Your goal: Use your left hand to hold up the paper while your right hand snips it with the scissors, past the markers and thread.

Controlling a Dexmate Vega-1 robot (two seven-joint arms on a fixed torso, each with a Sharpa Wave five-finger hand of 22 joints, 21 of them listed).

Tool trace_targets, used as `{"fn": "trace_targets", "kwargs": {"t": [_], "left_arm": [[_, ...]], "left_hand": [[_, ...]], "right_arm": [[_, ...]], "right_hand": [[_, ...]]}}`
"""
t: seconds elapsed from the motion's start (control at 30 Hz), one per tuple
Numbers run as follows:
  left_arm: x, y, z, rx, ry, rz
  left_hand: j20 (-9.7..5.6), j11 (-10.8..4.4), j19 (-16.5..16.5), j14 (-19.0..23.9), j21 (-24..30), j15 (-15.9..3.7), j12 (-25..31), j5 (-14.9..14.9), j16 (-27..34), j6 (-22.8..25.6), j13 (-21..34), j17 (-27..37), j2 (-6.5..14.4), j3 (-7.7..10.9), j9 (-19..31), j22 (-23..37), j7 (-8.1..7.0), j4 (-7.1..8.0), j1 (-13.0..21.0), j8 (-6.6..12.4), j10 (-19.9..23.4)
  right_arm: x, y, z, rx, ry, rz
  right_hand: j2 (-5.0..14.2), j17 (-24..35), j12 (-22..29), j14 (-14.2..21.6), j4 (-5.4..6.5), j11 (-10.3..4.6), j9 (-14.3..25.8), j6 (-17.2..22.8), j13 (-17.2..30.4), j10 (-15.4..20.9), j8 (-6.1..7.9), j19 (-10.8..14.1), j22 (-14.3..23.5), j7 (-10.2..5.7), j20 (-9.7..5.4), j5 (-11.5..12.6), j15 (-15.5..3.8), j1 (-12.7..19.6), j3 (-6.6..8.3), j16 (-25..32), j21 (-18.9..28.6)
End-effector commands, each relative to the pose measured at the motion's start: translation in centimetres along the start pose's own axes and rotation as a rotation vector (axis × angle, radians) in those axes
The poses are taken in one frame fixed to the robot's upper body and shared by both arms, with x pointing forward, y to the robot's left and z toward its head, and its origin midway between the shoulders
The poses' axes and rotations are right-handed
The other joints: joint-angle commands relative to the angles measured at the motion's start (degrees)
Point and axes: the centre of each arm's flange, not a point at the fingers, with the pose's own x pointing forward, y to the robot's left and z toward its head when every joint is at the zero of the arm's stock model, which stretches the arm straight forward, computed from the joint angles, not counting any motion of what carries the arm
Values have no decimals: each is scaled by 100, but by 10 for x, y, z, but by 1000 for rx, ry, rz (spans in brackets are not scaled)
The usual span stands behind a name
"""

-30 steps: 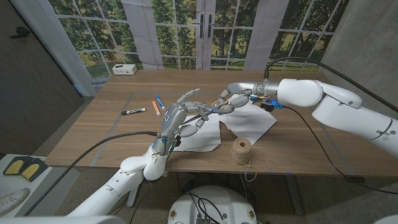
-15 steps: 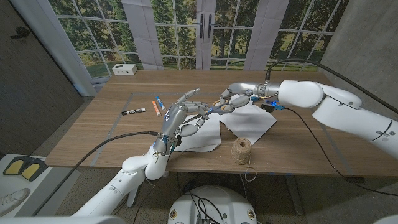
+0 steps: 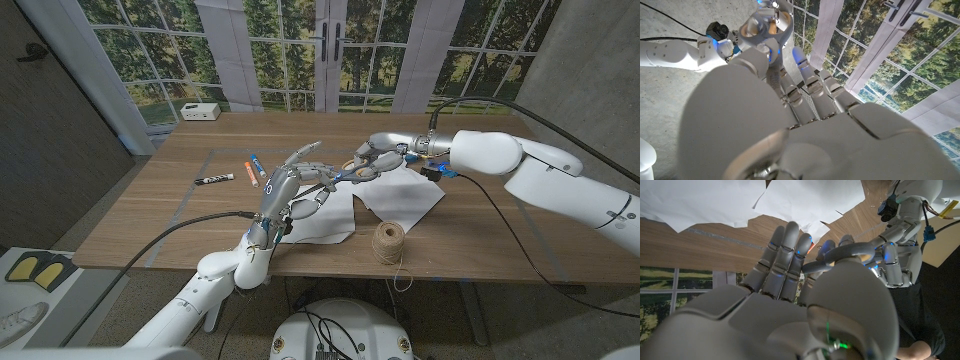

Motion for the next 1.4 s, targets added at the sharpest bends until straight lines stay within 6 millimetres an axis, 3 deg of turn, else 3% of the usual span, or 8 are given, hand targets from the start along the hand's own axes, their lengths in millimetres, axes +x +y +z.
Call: {"fn": "trace_targets", "kwargs": {"t": [0.03, 0.53, 0.77, 0.93, 1.1, 1.27, 1.3, 1.4], "left_arm": [[-2, 0, 0, 1, 5, 8], [-9, 1, 0, -1, 23, 36], [-12, 3, 1, 1, 19, 36], [-14, 7, 2, -2, 17, 48], [-18, 9, -1, 4, 28, 44], [-21, 11, -1, 3, 42, 59], [-21, 11, -1, 2, 45, 64], [-22, 12, -2, -2, 54, 75]], "left_hand": [[-783, 61, 54, 55, 13, -446, 44, 11, 10, 31, 773, 2, 82, 20, 21, 16, -58, 29, 27, 43, 600], [-806, 67, 76, -173, 4, -437, -291, -279, -36, -43, 158, -25, -6, -36, -229, 12, -23, 66, -230, -324, 560], [-867, 20, 84, -1042, -9, -394, -342, -411, -23, -792, -232, -34, -275, -412, -159, 6, -190, -186, -1387, -1959, -435], [-887, 11, 105, -1406, -11, -382, -337, 6, -15, -984, -241, -35, -259, -1653, -19, 3, -225, -212, -1595, -2925, -907], [-900, 6, 136, -1621, -15, -371, -350, 162, -23, -1042, -244, -41, -192, -2626, -39, 1, -232, -124, -1556, -3342, -1086], [-926, 5, 186, -2292, -13, -354, -364, 661, -20, -1891, -256, -42, 171, -5044, 62, 4, -247, 173, -1270, -3631, -2098], [-925, 5, 196, -2440, -14, -368, -347, 803, -10, -2069, -255, -39, 467, -5978, 80, 3, -248, 369, -936, -3598, -2325], [-928, 6, 205, -2557, -13, -348, -354, 923, -12, -2268, -257, -41, 438, -6147, 84, 3, -248, 635, -791, -3604, -2505]], "right_arm": [[0, -1, -2, 18, -9, 1], [0, 2, 1, 7, -5, 17], [1, 3, 1, 12, -2, 25], [1, 2, 2, 11, -3, 24], [1, 1, 2, 22, -1, 40], [2, 1, 2, 17, 9, 47], [2, 0, 2, 20, 9, 46], [2, 0, 1, 25, 11, 41]], "right_hand": [[127, -93, -31, -14, 430, -405, 866, 1752, -46, 490, 1782, -92, 365, 1657, -478, -27, -624, 214, 474, 116, 353], [88, -345, -126, -69, 379, -378, 701, 1827, -217, 535, 1560, -179, 303, 1641, -491, -28, -630, 251, 448, 280, 592], [62, -450, -104, -77, 312, -333, 433, 1951, -255, 636, 1370, -82, 245, 1708, -566, -16, -630, 319, 427, 392, 771], [63, -487, -114, -67, 300, -332, 340, 1941, -278, 635, 1282, -117, 216, 1660, -566, -13, -627, 329, 411, 461, 834], [69, -589, -97, -85, 296, -314, 423, 1972, -262, 633, 1310, -148, 168, 1707, -564, -9, -628, 326, 384, 524, 942], [74, -629, -89, -89, 298, -346, 432, 1986, -258, 637, 1297, -193, 134, 1695, -547, -6, -627, 318, 367, 587, 1005], [74, -635, -87, -89, 298, -329, 405, 1991, -260, 643, 1278, -206, 128, 1688, -547, -6, -627, 318, 364, 600, 1015], [77, -668, -92, -99, 298, -334, 442, 1995, -274, 643, 1288, -225, 106, 1690, -537, -3, -626, 316, 357, 629, 1057]]}}
